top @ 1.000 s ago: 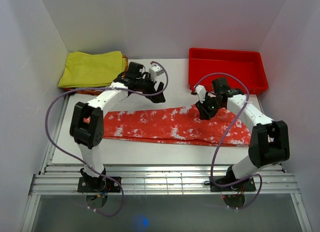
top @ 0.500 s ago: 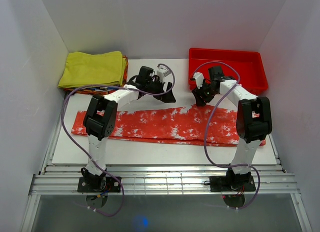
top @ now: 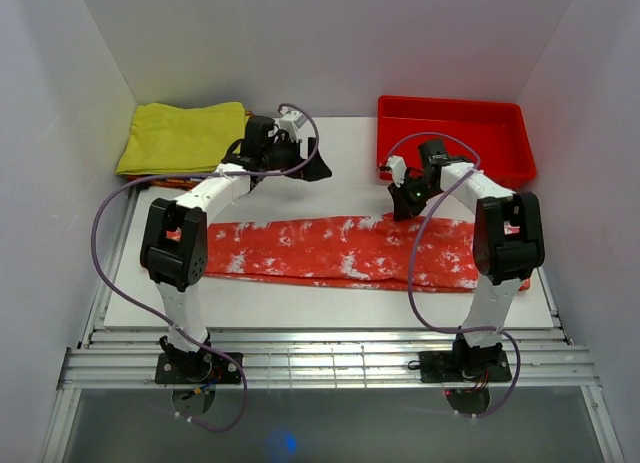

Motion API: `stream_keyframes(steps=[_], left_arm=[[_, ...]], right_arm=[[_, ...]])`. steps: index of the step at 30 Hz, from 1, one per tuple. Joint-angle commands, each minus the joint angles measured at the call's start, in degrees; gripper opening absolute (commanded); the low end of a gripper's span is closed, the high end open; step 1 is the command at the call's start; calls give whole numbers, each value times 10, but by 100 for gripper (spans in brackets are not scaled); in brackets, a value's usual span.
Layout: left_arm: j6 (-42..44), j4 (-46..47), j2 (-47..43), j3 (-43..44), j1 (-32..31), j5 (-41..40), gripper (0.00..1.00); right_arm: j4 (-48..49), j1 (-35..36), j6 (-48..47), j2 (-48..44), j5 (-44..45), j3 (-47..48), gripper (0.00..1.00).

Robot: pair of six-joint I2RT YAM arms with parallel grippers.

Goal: Fold and stack the trousers
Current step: Fold the trousers

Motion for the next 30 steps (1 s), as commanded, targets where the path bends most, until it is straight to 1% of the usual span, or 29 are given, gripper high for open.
stream_keyframes(steps=[1,3,4,6,7,9,13,14,15,17,18,21,24,30], left_arm=[[-47,3,-52,-28,0,47,98],[-67,32,-69,-66,-4,61,98],[-93,42,-72,-77,-6,67,98],[-130,83,-74,-106,-14,73,98],[-170,97,-72,-113,-18,86,98],[-207,138,-60,-133,-32,91,98],[-296,193,-36,-150,-57,110,98],[-318,210,-30,-153,-62,108,98],[-326,220,-27,-157,-74,108,98],[-330,229,-15,-158,-87,104,98],[-334,229,-11,-158,-101,100,98],[-335,232,3,-164,-129,88,98],[-337,232,20,-166,-153,75,98],[-359,232,63,-145,-197,62,98]], right_arm=[[-12,5,-16,-89,-89,-24,8],[12,6,-24,-118,-96,-51,8],[19,7,-38,-147,-92,-83,8],[32,15,-62,-172,-87,-117,8],[50,21,-84,-195,-77,-135,8],[68,26,-108,-214,-64,-187,8],[151,36,-150,-290,-27,-283,8],[197,39,-162,-304,-18,-304,8],[216,41,-168,-319,-7,-345,8],[276,47,-172,-358,3,-384,8],[292,51,-181,-371,8,-419,8],[359,60,-188,-415,29,-478,8],[404,66,-194,-443,32,-508,8],[428,77,-196,-450,42,-538,8]])
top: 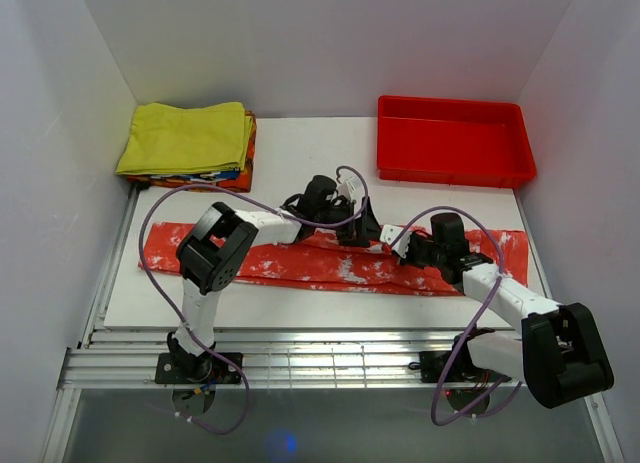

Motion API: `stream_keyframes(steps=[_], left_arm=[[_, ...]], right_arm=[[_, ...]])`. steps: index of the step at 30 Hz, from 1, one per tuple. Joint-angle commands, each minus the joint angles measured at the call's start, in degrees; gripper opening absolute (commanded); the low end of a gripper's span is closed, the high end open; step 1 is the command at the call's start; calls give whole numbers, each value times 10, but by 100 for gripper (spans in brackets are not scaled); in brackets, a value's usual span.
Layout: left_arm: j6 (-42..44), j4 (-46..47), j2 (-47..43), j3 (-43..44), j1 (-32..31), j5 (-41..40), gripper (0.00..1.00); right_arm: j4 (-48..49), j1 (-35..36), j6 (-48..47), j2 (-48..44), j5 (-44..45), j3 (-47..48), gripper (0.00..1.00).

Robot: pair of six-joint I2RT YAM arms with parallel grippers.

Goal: Fold and stack the trousers
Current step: Fold the trousers

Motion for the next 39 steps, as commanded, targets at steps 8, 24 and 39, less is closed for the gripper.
stream_keyframes(steps=[8,24,39], left_arm=[[-64,20,71,53,-49,-35,98],[-171,190,134,69,-65,-35,98],[-335,374,195,43,-83,-86,98]], right_arm=[[74,6,-3,-25,1,-29,8],[70,9,-22,-53,-30,-52,8],[76,11,4,-61,-33,-58,25]])
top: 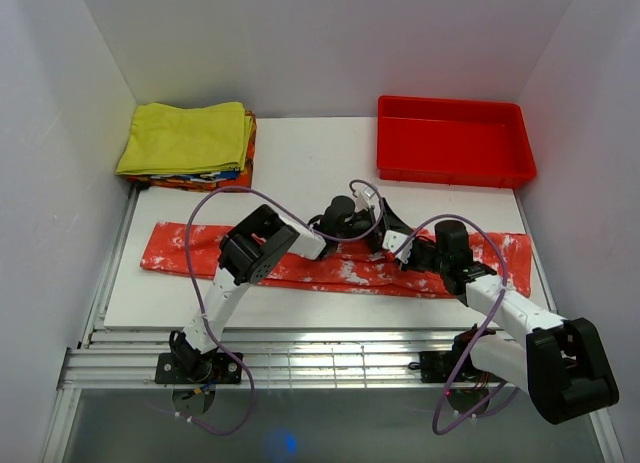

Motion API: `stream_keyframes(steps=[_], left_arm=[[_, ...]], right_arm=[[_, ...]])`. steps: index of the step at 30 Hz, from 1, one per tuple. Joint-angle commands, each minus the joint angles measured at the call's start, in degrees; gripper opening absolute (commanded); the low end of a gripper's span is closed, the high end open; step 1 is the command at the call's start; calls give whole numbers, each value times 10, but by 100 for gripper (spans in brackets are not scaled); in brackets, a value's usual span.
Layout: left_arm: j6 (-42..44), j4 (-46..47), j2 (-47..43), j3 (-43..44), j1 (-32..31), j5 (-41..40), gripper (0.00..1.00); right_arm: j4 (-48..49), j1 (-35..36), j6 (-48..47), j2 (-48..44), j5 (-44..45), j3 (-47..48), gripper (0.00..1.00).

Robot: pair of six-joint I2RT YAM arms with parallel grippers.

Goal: Fold and stack the trousers
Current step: Fold the trousers

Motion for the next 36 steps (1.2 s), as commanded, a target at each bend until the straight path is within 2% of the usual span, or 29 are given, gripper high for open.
stream_keyframes(steps=[1,2,3,6,7,8,11,12,15,18,21,27,36], left_arm=[[-60,96,9,-29,-6,-22,98],[-68,111,7,-35,-3,-23,98],[-75,128,7,-42,-1,-28,98],[-84,165,3,-60,8,-33,98],[-89,179,5,-62,11,-35,98],[-95,186,7,-62,17,-34,98],[-107,198,17,-48,22,-31,98],[-105,196,19,-44,22,-30,98],[-105,181,26,-17,22,-29,98],[-119,175,41,4,22,-29,98],[-134,173,52,15,22,-36,98],[-155,176,90,65,22,-47,98],[-134,185,149,177,41,-83,98]], right_arm=[[7,7,4,-17,-26,-2,32],[-6,7,5,-20,-21,1,41],[-28,5,8,-34,-2,2,58],[-49,-11,9,-102,10,-22,68],[-60,-14,10,-122,12,-37,68],[-63,-15,18,-140,15,-43,67],[-114,-18,16,-188,21,-56,49],[-130,-19,11,-188,19,-57,39],[-163,-23,3,-145,32,-56,26],[-171,-41,10,-78,27,-30,19],[-189,-51,-14,-31,9,-15,15],[-198,-52,-54,21,21,-28,14],[-295,-52,-106,3,1,-41,13]])
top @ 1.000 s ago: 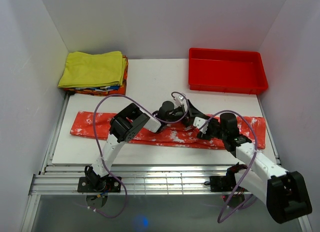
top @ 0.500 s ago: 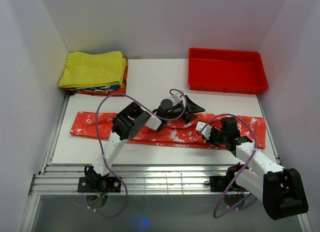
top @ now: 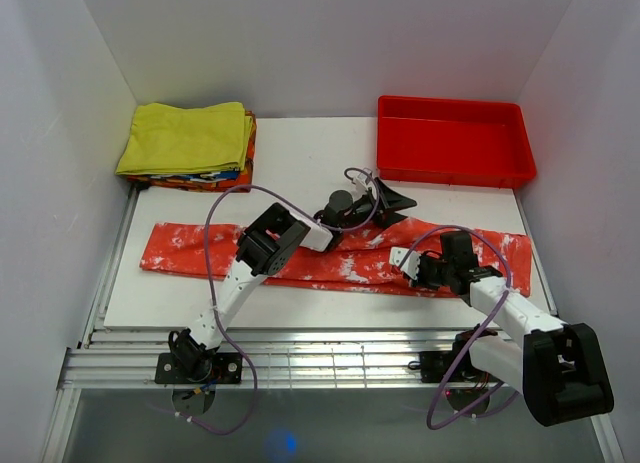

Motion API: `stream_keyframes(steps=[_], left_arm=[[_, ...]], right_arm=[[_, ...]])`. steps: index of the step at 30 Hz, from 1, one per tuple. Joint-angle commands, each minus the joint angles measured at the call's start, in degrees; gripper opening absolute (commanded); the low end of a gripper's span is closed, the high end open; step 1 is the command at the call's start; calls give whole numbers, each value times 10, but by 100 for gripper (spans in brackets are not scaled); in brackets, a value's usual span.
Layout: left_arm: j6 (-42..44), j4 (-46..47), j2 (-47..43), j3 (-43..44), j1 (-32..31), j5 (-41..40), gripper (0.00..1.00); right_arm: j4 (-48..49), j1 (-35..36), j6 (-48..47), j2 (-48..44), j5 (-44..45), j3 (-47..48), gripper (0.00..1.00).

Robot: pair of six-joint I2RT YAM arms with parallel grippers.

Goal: Fold and stack the trousers
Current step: Fold the trousers

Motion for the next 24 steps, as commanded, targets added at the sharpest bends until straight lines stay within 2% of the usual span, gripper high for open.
stream_keyframes(steps=[1,15,18,21,24], left_arm=[[19,10,15,47,12,-32,98],[59,12,13,110,72,-18,98],[87,-3,-42,62,74,16,98],[143,-77,-116,-22,71,62,98],[174,-140,-151,-78,70,100,98]], right_arm=[[-126,-2,-24,7,2,-31,13],[-176,-2,-50,8,1,-24,12],[-177,-2,-39,20,-12,-5,12],[-176,-2,-34,39,-9,9,12],[-177,-2,-44,43,-6,14,12]])
